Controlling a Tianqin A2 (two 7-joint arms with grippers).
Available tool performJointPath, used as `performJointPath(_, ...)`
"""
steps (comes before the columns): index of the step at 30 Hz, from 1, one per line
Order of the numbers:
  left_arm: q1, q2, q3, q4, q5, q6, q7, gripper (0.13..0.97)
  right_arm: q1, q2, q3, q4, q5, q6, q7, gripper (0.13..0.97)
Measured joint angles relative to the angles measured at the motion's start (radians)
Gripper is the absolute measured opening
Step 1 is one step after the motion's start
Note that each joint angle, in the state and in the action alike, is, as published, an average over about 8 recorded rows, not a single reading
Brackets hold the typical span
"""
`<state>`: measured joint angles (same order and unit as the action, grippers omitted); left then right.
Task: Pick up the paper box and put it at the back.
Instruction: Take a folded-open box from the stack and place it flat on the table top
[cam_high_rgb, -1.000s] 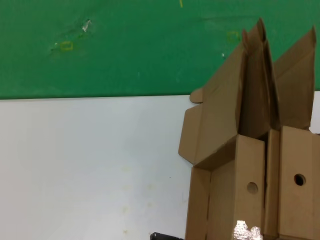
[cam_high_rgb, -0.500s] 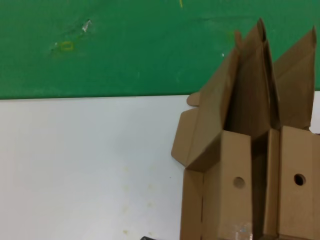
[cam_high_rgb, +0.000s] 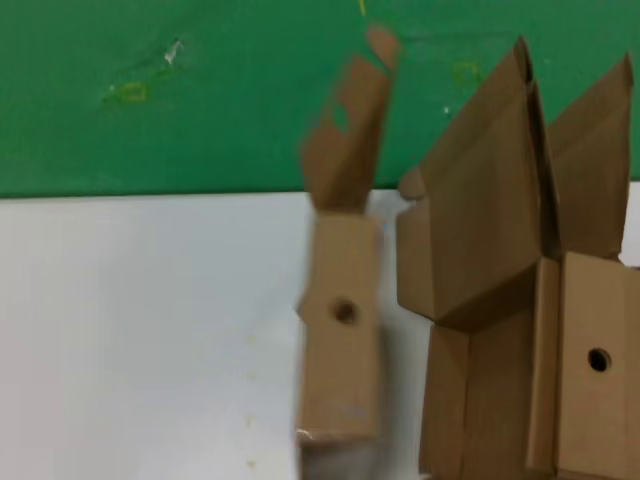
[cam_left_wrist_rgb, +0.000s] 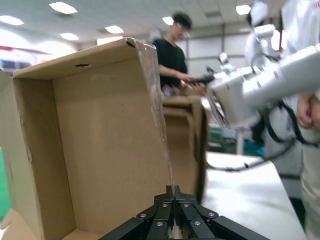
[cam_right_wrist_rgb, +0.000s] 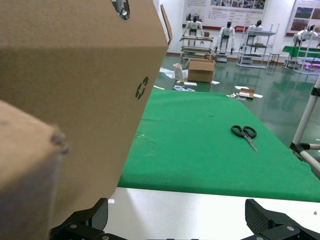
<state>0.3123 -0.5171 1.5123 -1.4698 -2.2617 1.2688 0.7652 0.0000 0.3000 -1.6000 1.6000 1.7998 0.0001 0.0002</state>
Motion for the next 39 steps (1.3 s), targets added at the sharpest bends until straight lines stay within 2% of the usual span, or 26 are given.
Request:
performJointPath(5,0.051,-0.016,-0.141,-0.065,-0.106,0.044,-0.051,0.146,0.0,0.0,0.0,0.0,0.0,0.0,0.0,0.966)
performJointPath(8,0.054,-0.016,-0.235,-0.106,-0.159,0.031,-0.092,0.146,0.0,0.0,0.0,0.0,0.0,0.0,0.001,0.966)
performJointPath(10,0.04,-0.011,-0.294,-0.131,-0.182,0.002,-0.119,0.146,0.0,0.0,0.0,0.0,0.0,0.0,0.001,0.966)
performJointPath(13,-0.003,-0.004,-0.361,-0.164,-0.189,-0.069,-0.156,0.146,0.0,0.0,0.0,0.0,0.0,0.0,0.001,0.966)
performJointPath(15,-0.044,-0.003,-0.384,-0.178,-0.175,-0.123,-0.176,0.146,0.0,0.0,0.0,0.0,0.0,0.0,0.001,0.966)
performJointPath(17,-0.091,-0.009,-0.39,-0.187,-0.147,-0.177,-0.189,0.146,0.0,0.0,0.0,0.0,0.0,0.0,0.001,0.966)
performJointPath(20,-0.17,-0.03,-0.367,-0.188,-0.078,-0.25,-0.189,0.146,0.0,0.0,0.0,0.0,0.0,0.0,0.0,0.966)
performJointPath(22,-0.227,-0.05,-0.335,-0.179,-0.015,-0.299,-0.179,0.146,0.0,0.0,0.0,0.0,0.0,0.0,0.0,0.966)
performJointPath(29,-0.438,-0.105,-0.178,-0.097,0.242,-0.477,-0.114,0.146,0.0,0.0,0.0,0.0,0.0,0.0,0.0,0.966)
performJointPath(35,-0.653,-0.103,-0.03,0.066,0.435,-0.595,-0.004,0.146,0.0,0.0,0.0,0.0,0.0,0.0,0.0,0.966)
performJointPath(39,-0.791,-0.09,0.05,0.204,0.523,-0.64,0.09,0.146,0.0,0.0,0.0,0.0,0.0,0.0,0.0,0.966)
